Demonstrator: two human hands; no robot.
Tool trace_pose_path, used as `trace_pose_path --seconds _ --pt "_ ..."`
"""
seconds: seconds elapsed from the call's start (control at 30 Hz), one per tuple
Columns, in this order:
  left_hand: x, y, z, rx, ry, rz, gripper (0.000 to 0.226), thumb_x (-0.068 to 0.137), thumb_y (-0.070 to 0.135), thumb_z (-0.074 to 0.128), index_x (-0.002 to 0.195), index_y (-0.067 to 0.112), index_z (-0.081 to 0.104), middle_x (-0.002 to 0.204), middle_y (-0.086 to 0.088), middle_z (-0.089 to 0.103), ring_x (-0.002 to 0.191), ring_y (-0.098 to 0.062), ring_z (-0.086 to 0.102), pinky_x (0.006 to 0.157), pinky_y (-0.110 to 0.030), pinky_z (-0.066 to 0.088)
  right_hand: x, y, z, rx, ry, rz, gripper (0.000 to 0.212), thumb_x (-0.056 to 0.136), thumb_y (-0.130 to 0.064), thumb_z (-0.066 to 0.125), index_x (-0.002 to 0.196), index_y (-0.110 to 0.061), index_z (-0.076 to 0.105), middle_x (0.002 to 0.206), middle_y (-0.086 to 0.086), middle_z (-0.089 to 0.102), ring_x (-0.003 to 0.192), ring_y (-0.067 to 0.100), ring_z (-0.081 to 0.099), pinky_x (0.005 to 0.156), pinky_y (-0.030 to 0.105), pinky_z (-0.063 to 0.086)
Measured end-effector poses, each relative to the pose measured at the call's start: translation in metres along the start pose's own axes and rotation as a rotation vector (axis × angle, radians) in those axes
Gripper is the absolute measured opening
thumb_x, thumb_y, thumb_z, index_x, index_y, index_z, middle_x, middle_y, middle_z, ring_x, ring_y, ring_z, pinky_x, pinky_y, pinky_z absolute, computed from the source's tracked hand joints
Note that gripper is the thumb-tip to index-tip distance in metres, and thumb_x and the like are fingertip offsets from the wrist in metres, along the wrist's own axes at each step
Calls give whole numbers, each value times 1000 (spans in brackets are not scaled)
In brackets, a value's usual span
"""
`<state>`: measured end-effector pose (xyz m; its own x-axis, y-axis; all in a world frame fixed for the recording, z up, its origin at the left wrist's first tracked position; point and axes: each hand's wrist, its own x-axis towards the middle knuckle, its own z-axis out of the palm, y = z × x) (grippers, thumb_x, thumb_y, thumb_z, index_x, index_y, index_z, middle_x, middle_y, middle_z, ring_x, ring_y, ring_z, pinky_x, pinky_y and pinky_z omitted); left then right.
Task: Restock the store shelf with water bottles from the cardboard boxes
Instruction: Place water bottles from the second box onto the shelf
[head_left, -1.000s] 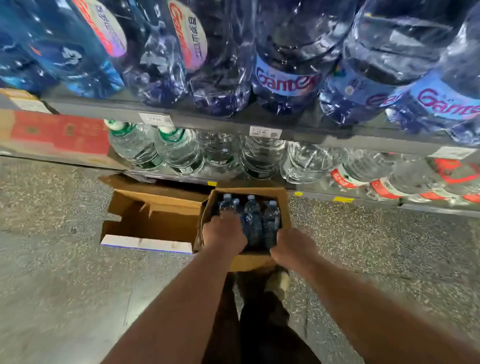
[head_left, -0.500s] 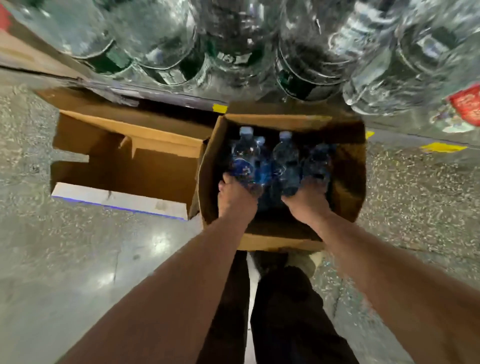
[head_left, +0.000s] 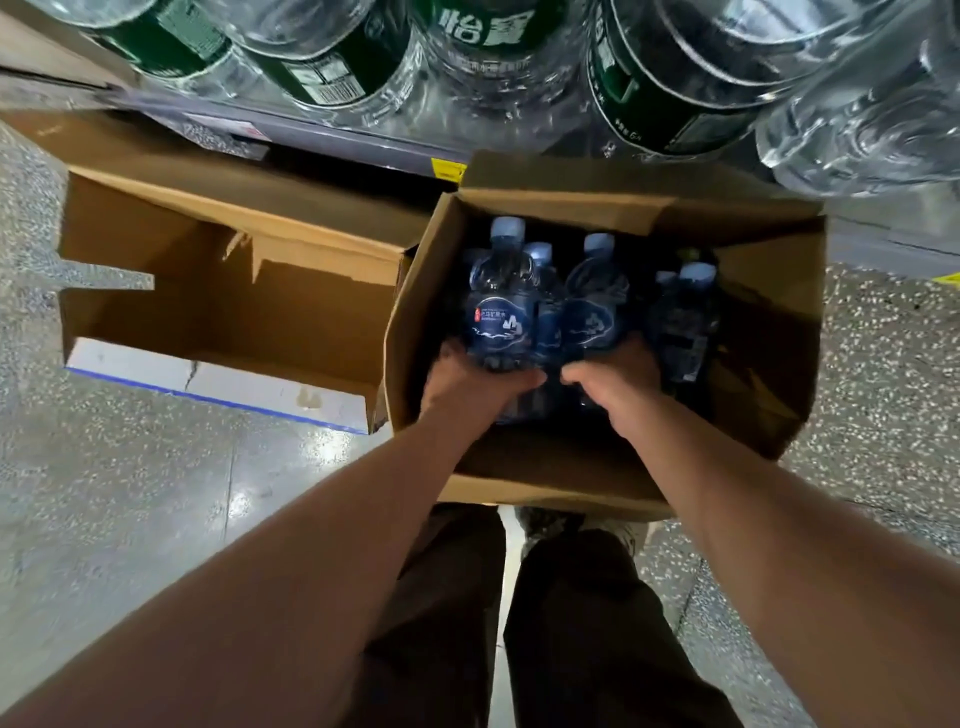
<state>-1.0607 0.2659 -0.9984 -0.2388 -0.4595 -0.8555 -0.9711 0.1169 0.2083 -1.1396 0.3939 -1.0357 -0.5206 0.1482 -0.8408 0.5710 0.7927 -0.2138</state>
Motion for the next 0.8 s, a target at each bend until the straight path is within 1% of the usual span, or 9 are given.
trace_pose_path --seconds 0.1,0.27,0.37,0.43,0.53,0.67,0.73,0.77,0.8 --pt "1 6 1 70 -9 4 100 63 54 78 140 12 30 137 -10 45 126 -28 43 103 -41 39 0 1 -5 96 -26 30 79 58 -10 81 129 -8 46 118 11 60 103 27 59 81 31 52" --pt "-5 11 -6 -37 -25 -34 94 61 46 81 135 12 34 131 -9 49 120 -28 48 99 -40 44 -12 -1 -19 302 -142 89 71 55 -1 80 120 -12 54 113 5 63 101 22 58 83 31 45" --pt "-19 14 -13 -114 -42 -82 89 58 42 84 132 9 45 125 -7 56 114 -26 54 96 -38 48 -39 -1 -25 413 -216 148 63 58 4 77 116 -11 59 113 6 65 105 23 58 99 39 43" --pt "-31 15 -19 -112 -85 -57 82 58 41 83 127 9 53 121 -7 60 110 -24 57 94 -36 49 -59 0 -30 440 -261 175 63 57 3 77 117 -10 60 113 8 66 107 25 59 102 43 42" --pt "-52 21 -33 -78 -134 10 75 59 42 83 122 9 58 116 -6 62 105 -22 59 91 -35 51 -88 0 -41 478 -283 194 68 53 0 76 118 -9 58 114 11 65 108 30 59 101 46 43" --pt "-92 32 -52 -144 -176 60 77 63 39 81 126 15 44 110 0 56 95 -18 54 78 -31 46 -128 -2 -58 512 -309 159 68 57 3 74 121 -9 56 114 15 64 104 32 61 93 48 49" --pt "-115 33 -62 -212 -212 77 77 64 37 81 127 15 43 114 -3 57 99 -21 57 78 -33 47 -148 -4 -72 509 -322 103 64 61 4 72 121 -8 55 107 12 67 94 22 66 80 37 55" --pt "-126 32 -68 -238 -224 83 76 65 37 81 127 15 43 116 -4 58 100 -22 58 78 -34 49 -159 -6 -80 496 -353 48 59 65 7 69 121 -6 55 101 9 67 86 14 67 69 28 54" --pt "-138 31 -74 -261 -226 91 75 65 37 81 126 15 43 115 -5 59 99 -22 60 77 -34 50 -170 -8 -87 487 -379 4 53 69 8 66 120 -5 57 98 7 67 81 10 67 62 25 51"
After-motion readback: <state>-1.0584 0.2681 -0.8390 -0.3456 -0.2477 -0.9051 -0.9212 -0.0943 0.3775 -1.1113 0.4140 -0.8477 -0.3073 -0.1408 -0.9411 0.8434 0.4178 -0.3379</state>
